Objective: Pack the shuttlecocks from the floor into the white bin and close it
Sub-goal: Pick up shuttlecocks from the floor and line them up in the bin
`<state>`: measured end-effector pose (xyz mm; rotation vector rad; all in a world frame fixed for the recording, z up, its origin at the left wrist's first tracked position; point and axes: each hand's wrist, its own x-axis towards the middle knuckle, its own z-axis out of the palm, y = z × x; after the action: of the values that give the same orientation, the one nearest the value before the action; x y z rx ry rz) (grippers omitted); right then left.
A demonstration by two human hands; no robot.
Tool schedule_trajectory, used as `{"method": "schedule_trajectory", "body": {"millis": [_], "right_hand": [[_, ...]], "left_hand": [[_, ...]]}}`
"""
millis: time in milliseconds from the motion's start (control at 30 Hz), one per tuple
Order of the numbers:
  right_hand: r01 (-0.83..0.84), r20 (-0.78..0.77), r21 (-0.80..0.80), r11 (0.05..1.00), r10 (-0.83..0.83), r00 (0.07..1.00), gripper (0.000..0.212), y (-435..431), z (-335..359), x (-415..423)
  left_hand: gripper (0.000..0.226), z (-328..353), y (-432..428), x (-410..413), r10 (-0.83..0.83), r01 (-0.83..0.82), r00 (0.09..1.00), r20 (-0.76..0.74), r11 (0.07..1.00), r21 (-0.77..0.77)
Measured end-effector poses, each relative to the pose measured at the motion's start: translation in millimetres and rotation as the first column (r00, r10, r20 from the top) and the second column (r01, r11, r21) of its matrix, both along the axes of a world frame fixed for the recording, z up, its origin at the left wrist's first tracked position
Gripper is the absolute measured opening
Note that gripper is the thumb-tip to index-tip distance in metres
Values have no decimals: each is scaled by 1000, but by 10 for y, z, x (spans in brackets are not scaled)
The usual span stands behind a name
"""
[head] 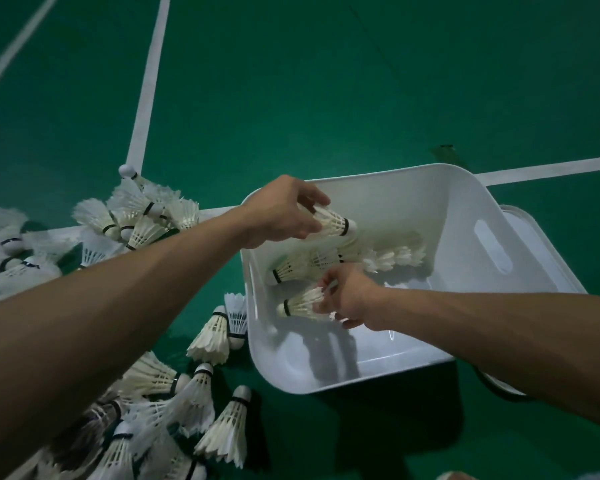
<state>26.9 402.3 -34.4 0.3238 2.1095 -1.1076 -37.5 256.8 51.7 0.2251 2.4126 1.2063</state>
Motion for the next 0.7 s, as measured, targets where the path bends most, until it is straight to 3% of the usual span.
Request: {"method": "schedule_trajectory", "body": {"millis": [200,367,500,700], "right_hand": [[-290,-84,199,936,311,947,30,-205,-77,-44],[-419,-160,292,860,476,865,37,-133,-44,-65],[-431,-215,304,850,502,838,49,-103,-13,-10],[-451,-182,324,832,522,833,62,-106,43,49]], "left_hand": [[40,-16,-25,-9,-17,17,1000,-11,1000,-12],[40,-3,-25,5,-47,44,998,-37,996,-72],[41,24,0,37,-69,61,996,-59,989,-135],[44,124,66,90,-136,96,981,-140,962,-257]]}}
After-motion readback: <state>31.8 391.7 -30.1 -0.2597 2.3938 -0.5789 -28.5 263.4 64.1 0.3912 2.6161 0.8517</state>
